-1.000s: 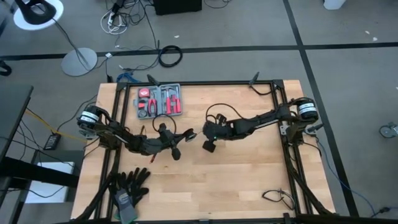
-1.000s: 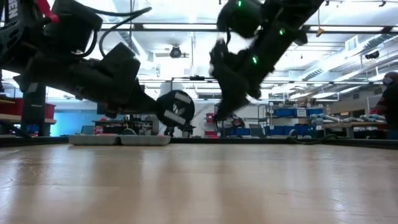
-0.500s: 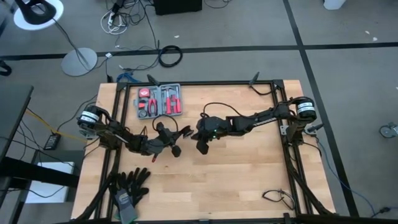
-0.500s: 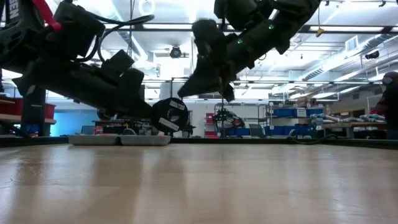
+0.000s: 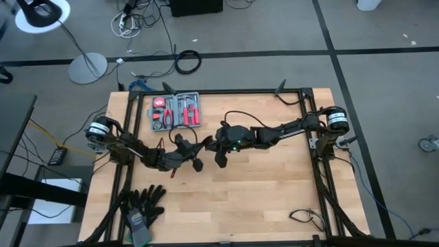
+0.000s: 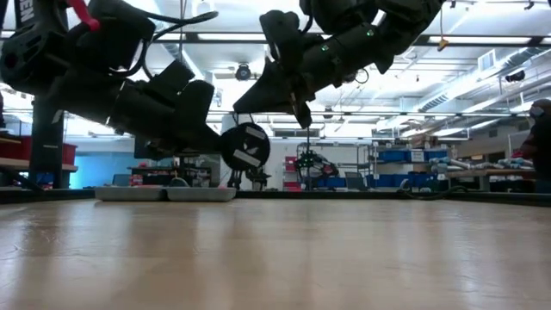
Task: Coil cords
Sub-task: Coil the black wire onto the spool
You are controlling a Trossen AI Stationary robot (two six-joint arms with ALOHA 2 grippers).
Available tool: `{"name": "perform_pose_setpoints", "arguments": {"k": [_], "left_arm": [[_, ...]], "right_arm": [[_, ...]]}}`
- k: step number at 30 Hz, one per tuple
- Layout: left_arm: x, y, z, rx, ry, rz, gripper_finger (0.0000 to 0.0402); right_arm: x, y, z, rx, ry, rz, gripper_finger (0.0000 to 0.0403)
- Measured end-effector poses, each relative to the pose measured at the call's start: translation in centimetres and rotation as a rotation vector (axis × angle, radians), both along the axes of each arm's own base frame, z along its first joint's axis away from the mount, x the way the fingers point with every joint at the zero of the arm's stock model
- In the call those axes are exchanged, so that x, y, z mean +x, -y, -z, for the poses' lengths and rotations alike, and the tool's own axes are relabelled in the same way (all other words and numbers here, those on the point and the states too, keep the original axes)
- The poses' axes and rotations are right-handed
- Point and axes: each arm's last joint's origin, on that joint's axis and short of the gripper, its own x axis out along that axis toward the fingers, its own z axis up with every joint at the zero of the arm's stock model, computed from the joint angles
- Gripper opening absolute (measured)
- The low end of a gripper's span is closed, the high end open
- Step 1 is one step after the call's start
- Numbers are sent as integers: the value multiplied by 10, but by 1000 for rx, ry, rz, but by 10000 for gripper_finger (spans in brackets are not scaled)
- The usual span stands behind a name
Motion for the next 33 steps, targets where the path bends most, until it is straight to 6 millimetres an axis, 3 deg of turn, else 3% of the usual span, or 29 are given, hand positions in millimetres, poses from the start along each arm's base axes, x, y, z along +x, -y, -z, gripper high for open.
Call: {"name": "perform_pose_setpoints", "arguments": {"k": [16,26,33], "left_arm": [[14,-3,-13,-60,96,17,1],[16,-3,-17,-77,145,54,1],[16,-3,-19,-77,157,49,1]], "right_arm": [[-4,-14,7,-40,-80,17,5],[2,-22,33,-55,-113,14,21],[-1,-26,40,-71,-172,43,23]]}}
